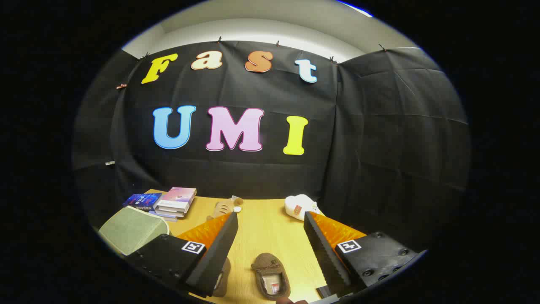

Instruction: Open the storage box then place both shoes into the box .Put the left shoe in first, then the right shoe, with the right side of both shoes facing outward in a uniform manner.

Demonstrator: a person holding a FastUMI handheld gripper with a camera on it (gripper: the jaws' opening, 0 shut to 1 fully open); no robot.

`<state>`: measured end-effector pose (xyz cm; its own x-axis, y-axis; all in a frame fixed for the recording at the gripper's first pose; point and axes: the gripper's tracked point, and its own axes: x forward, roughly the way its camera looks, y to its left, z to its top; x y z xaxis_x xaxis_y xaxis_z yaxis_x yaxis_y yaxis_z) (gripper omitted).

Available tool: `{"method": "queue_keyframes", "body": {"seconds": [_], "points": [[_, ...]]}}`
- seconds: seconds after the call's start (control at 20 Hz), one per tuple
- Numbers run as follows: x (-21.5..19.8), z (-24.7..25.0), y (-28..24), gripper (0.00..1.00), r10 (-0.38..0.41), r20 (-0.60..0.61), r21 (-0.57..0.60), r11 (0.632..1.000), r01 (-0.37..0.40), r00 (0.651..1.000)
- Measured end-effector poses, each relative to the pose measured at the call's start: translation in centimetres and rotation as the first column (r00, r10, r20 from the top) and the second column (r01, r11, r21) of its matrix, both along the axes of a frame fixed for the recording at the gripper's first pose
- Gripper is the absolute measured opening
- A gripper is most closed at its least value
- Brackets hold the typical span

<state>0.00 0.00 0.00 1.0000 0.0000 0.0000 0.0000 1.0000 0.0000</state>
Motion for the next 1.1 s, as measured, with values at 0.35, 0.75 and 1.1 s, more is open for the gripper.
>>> {"method": "queue_keyframes", "body": {"seconds": [0.35,0.75,1.1], "points": [[0.1,-0.4,2.9,0.97,0.051,-0.015,-0.008,0.999,-0.051,0.999],[-0.4,-2.4,6.6,0.97,0.113,-0.058,-0.007,0.994,-0.113,0.992],[-1.1,-4.1,10.6,0.98,0.229,-0.124,0.064,0.973,-0.223,0.966]]}}
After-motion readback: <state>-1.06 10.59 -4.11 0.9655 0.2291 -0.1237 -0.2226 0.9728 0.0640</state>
